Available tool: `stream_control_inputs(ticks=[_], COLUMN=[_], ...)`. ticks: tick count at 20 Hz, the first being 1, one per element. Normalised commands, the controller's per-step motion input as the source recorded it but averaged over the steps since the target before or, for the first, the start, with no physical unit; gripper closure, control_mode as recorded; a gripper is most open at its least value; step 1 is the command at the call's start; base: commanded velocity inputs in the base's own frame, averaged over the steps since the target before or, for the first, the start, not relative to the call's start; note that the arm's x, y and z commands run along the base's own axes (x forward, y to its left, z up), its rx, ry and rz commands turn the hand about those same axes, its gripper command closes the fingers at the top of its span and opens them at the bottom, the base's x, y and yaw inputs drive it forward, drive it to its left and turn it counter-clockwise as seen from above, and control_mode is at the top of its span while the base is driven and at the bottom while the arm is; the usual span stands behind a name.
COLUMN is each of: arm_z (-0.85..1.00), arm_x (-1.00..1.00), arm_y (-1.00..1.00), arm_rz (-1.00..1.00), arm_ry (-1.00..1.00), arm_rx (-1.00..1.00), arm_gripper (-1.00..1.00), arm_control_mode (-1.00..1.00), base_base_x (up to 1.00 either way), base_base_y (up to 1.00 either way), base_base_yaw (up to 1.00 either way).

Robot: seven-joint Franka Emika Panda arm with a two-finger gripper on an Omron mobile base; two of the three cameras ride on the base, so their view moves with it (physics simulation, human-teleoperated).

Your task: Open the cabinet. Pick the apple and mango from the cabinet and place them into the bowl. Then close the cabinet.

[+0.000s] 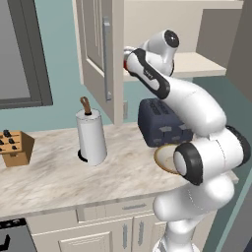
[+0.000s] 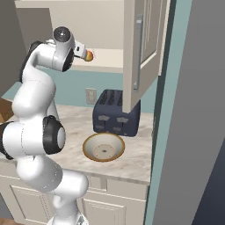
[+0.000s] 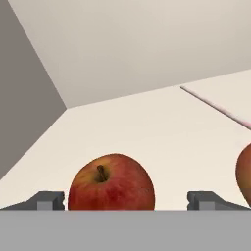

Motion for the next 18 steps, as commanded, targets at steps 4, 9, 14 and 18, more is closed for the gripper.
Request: stream_control_inputs(ticks=[4,9,14,18], arm_z=[0.0,-0.06,-0.26,-0.36], arm_x=[0.15,0.0,0.06,0.22], arm_y=[0.03,0.02,0.07,0.11], arm_rz=[0.0,0.0,0.0,0.0], arm_ry=[0.02,0.0,0.0,0.01], arm_rx=[0.0,0.0,0.0,0.0], arm_gripper=[-1.0,-1.0,-1.0,-1.0], arm_control_mode=[-1.0,-1.0,-1.0,-1.0], base_base_x=[0.0,0.0,0.0,0.0], base_base_y=[0.0,0.0,0.0,0.0], base_base_yaw=[0.0,0.0,0.0,0.0])
